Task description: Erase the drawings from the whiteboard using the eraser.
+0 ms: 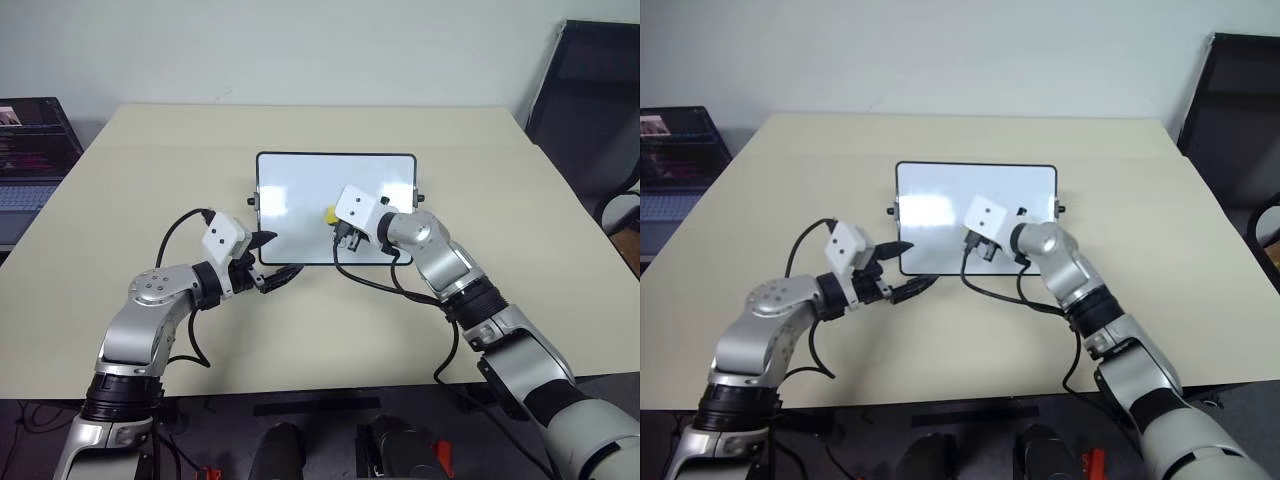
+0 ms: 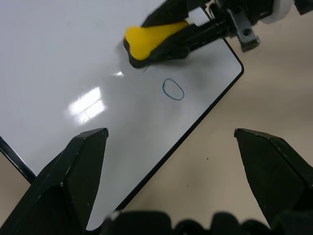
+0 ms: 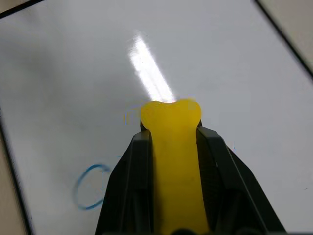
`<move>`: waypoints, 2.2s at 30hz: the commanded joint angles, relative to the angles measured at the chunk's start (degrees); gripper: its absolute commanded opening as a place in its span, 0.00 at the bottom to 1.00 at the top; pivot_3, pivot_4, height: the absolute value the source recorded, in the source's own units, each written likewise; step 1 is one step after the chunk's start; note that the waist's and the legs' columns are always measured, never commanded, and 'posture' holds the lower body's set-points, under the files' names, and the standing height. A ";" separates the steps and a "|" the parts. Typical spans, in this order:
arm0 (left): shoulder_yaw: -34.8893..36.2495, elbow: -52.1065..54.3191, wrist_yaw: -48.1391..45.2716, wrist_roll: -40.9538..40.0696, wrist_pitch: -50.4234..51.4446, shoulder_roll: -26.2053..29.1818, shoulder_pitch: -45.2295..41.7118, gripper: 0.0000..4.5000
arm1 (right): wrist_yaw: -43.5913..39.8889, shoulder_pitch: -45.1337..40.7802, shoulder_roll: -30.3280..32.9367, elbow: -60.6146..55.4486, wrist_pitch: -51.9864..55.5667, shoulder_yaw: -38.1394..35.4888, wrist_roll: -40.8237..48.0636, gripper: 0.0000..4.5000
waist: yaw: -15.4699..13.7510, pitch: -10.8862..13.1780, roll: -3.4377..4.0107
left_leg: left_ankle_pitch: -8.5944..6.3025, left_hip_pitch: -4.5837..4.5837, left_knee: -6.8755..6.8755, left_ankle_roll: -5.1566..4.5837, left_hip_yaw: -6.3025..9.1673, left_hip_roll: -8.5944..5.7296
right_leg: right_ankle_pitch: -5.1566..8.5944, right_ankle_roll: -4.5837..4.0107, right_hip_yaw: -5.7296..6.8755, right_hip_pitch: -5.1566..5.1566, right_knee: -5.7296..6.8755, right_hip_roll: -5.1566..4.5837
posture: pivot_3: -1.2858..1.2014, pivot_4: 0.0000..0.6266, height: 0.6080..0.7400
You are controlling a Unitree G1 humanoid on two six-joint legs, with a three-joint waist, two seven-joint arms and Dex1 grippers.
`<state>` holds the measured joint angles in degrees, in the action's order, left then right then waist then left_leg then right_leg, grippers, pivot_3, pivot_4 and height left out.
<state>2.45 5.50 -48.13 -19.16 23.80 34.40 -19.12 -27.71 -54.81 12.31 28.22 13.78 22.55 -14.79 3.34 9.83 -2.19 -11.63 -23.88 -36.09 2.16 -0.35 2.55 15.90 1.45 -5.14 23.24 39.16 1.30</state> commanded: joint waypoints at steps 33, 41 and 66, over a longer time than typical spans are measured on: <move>0.26 3.98 -0.89 -0.92 1.07 0.40 0.34 1.00 | -7.59 4.75 4.19 -6.94 7.01 -1.89 -0.90 0.19 | -0.06 -0.02 -0.02 | 0.00 0.02 0.02 -0.02 -0.04 -0.01 | 0.03 0.10 -0.03 -0.02 -0.06 0.04 | 0.52 0.24 1.00; 0.72 3.62 -1.98 -0.74 0.68 1.06 1.85 1.00 | -2.51 2.17 3.49 -3.76 4.09 -2.94 -0.76 0.19 | 0.08 -0.01 -0.02 | 0.06 0.05 0.01 -0.08 -0.11 0.01 | -0.02 0.21 -0.12 -0.01 -0.06 0.03 | 0.52 0.24 1.00; 0.45 2.36 -3.01 -0.54 -1.50 1.40 3.04 1.00 | -4.44 4.37 0.95 -7.02 2.52 0.03 -4.19 0.19 | 0.32 0.01 0.00 | 0.04 -0.02 0.09 -0.07 -0.11 0.02 | -0.14 -0.02 -0.13 0.07 -0.12 0.03 | 0.52 0.24 1.00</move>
<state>2.39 7.00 -50.81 -19.28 23.31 35.31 -15.92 -31.94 -50.56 11.00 22.60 15.57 24.78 -18.75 3.66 9.84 -2.19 -11.59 -23.90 -36.00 2.09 -0.47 2.57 15.76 1.43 -5.27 23.31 39.04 1.33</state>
